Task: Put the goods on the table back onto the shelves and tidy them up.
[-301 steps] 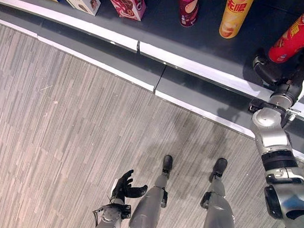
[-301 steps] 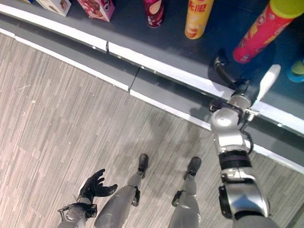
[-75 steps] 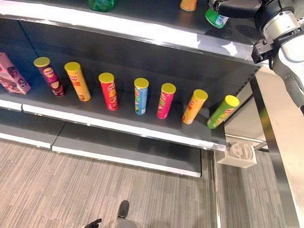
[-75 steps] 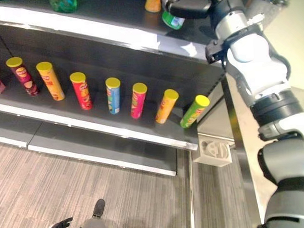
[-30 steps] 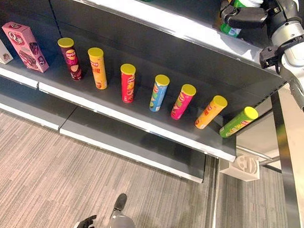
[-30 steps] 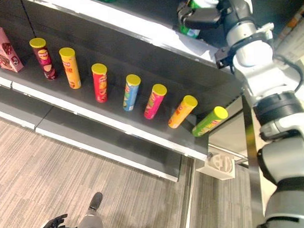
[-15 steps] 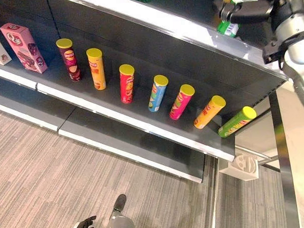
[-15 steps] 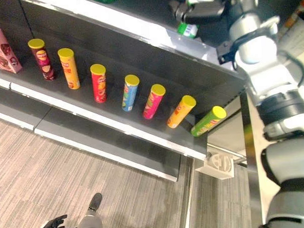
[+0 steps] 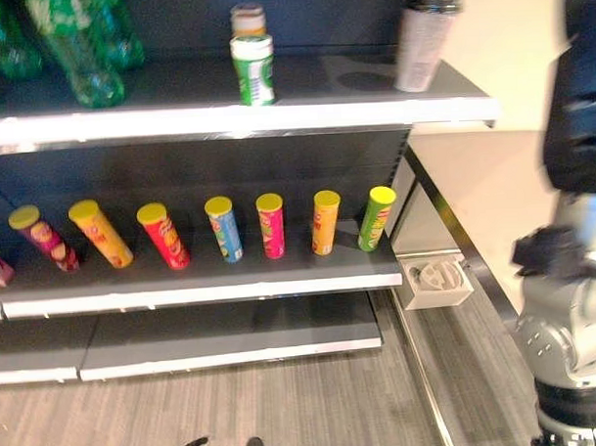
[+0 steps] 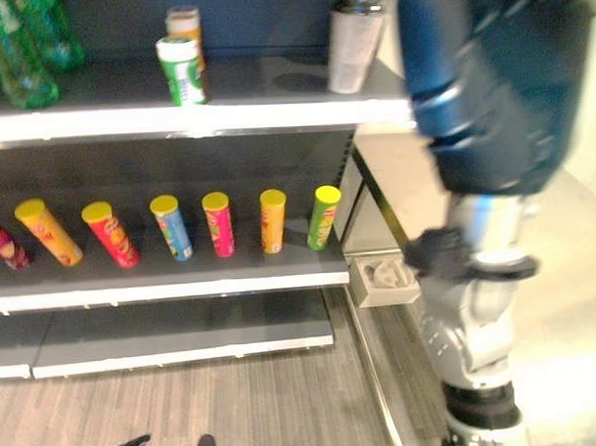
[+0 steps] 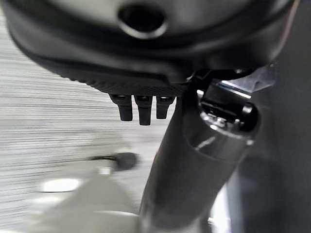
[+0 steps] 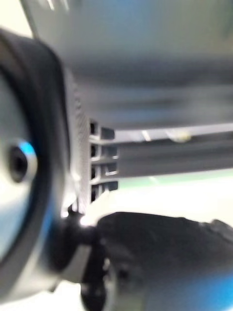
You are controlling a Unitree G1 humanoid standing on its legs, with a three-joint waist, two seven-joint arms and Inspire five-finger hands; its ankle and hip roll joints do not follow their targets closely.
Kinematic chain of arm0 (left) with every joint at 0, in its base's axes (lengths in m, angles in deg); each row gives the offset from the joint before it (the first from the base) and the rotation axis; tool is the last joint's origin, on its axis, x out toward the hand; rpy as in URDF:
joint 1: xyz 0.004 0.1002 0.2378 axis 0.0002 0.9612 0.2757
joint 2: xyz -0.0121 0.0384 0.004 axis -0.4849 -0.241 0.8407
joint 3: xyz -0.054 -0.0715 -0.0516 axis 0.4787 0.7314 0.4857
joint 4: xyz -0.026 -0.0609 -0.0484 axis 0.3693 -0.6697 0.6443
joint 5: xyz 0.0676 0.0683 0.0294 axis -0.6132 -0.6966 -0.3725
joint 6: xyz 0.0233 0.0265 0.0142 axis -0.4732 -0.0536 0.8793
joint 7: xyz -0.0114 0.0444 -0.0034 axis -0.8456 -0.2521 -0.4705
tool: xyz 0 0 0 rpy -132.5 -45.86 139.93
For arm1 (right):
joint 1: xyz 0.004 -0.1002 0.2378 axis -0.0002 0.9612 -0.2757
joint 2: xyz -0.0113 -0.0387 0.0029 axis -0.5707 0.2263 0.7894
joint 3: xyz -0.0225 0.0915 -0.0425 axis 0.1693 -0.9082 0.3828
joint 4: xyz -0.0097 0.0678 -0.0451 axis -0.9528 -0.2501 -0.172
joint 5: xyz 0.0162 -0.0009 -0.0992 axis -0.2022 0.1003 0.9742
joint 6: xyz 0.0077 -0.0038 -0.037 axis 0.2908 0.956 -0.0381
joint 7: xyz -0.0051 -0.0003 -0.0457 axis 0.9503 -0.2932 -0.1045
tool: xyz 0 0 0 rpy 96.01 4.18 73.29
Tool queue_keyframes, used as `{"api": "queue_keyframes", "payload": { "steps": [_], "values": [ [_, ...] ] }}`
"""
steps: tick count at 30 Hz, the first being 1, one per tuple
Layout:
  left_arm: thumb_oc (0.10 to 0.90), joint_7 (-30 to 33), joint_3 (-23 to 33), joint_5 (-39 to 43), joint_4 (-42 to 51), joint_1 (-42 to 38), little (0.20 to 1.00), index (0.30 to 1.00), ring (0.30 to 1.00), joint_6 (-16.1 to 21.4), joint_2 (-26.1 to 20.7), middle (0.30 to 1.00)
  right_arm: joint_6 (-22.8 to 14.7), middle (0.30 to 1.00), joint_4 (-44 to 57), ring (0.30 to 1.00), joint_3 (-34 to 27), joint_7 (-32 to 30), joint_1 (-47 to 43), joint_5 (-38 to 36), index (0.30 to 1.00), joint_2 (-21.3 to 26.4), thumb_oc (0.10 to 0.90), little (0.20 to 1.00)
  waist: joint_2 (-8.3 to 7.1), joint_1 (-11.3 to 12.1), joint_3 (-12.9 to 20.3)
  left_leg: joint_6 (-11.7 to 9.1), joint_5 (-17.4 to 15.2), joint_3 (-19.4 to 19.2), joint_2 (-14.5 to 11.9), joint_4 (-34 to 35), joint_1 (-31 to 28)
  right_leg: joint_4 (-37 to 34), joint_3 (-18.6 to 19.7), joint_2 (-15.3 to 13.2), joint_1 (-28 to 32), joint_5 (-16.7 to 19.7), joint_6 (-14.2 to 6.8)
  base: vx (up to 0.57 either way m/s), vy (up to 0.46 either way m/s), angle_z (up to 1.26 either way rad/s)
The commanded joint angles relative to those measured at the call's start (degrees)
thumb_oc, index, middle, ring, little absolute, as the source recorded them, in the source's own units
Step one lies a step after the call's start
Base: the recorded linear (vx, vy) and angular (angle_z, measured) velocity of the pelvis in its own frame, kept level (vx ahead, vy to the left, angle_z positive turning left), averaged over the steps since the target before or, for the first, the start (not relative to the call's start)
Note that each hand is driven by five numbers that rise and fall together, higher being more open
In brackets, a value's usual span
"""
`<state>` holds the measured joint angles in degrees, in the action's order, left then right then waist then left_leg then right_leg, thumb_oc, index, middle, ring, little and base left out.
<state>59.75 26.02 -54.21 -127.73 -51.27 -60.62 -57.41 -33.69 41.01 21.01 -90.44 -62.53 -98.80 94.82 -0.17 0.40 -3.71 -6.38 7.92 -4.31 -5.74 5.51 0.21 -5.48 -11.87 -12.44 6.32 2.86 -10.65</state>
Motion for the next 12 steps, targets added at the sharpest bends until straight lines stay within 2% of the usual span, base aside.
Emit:
{"api": "queue_keyframes", "payload": {
  "steps": [1,6,8,10,12],
  "values": [
    [0.800,-1.2,0.3,-2.1,0.1,-4.5,0.900,0.900,0.900,2.8,-4.8,0.900,2.7,0.900,-0.3,0.900,-0.7,7.5,-4.1,-0.7,0.900,3.9,0.800,0.900,-3.21,1.6,-1.2,2.3,-10.5,-2.3,2.3,-0.5,-5.0,1.0,-2.7,0.1,-2.9,0.8,-0.7,-0.01,-0.022,-0.19],
    [0.800,-2.3,0.8,-2.2,2.0,-4.2,0.900,0.900,0.900,3.4,-4.0,0.900,6.5,0.900,-3.9,0.900,1.5,13.6,9.9,2.3,0.900,0.1,0.800,0.900,-2.06,-0.7,-1.2,1.9,-10.5,-3.6,1.5,-0.5,-5.5,0.8,-2.0,0.5,-2.9,0.7,-0.5,-0.01,-0.030,-0.14],
    [0.800,-2.4,1.0,-2.6,2.0,-4.2,0.900,0.900,0.900,3.4,-3.6,0.900,7.0,0.900,-6.2,0.900,1.5,13.8,12.3,3.2,0.900,-1.1,0.800,0.900,-1.84,-1.1,-1.3,1.9,-10.5,-3.8,1.4,-0.5,-5.6,0.7,-1.8,0.6,-3.0,0.7,-0.5,-0.01,-0.022,-0.05],
    [0.800,-2.4,1.1,-3.1,0.2,-4.4,0.900,0.900,0.900,3.2,-2.6,0.900,8.5,0.900,-14.7,0.900,2.7,13.2,17.7,10.4,0.900,-3.7,0.800,0.900,-1.39,-2.2,-1.4,1.7,-10.2,-4.3,1.2,-0.5,-5.6,0.8,-1.7,0.7,-3.2,0.7,-0.4,-0.01,-0.030,-0.07],
    [0.800,-2.3,1.0,-3.3,-0.4,-4.3,0.900,0.900,0.900,3.2,-2.4,0.900,9.3,0.900,-18.3,0.900,2.2,13.0,20.0,11.1,0.900,-5.5,0.800,0.900,-1.32,-2.5,-1.5,1.6,-10.3,-4.4,1.1,-0.5,-5.7,0.7,-1.8,0.7,-3.0,0.7,-0.4,0.00,-0.011,-0.07]
  ]
}}
